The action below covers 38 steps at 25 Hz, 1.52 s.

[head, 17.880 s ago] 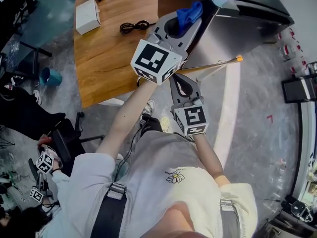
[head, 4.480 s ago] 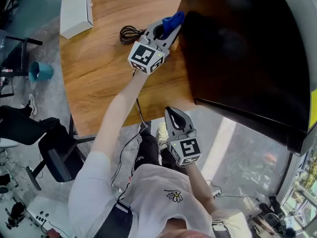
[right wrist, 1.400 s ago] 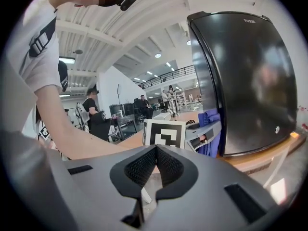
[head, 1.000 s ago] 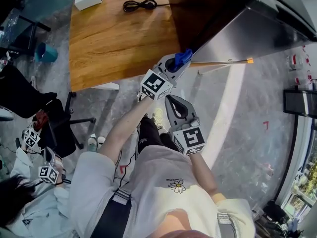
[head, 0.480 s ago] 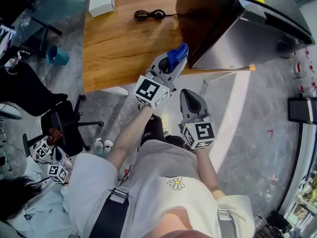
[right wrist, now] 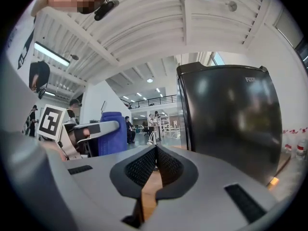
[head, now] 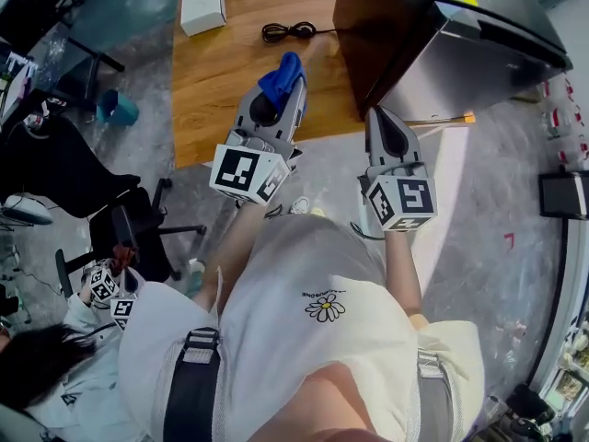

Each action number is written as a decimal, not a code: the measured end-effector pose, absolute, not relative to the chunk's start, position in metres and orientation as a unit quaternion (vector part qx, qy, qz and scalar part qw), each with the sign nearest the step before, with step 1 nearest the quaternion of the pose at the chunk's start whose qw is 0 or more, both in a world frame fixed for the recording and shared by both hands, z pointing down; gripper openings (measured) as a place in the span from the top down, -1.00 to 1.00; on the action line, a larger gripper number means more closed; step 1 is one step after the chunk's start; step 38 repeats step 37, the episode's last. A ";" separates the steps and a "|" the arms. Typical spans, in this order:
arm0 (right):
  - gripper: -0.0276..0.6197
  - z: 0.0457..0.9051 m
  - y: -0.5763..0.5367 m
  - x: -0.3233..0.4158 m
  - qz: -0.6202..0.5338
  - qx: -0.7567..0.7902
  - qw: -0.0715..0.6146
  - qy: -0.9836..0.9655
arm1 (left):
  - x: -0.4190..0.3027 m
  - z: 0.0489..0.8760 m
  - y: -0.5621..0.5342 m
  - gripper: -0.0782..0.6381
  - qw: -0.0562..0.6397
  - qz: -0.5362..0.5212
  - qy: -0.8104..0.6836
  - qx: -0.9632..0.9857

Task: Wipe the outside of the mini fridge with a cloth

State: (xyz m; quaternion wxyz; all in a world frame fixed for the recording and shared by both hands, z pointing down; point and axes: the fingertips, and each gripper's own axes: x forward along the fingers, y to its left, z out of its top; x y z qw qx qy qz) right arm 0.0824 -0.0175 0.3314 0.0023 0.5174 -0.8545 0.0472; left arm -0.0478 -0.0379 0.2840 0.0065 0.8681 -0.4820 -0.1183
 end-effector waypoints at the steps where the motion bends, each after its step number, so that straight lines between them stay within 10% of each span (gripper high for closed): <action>1: 0.88 0.330 -0.018 0.082 0.044 0.516 0.006 -0.856 | -0.054 0.284 -0.035 0.60 0.004 -0.126 -0.490 0.862; 38: 0.88 0.312 -0.028 0.051 0.031 0.509 -0.006 -0.860 | -0.092 0.302 -0.021 0.60 -0.006 -0.108 -0.527 0.843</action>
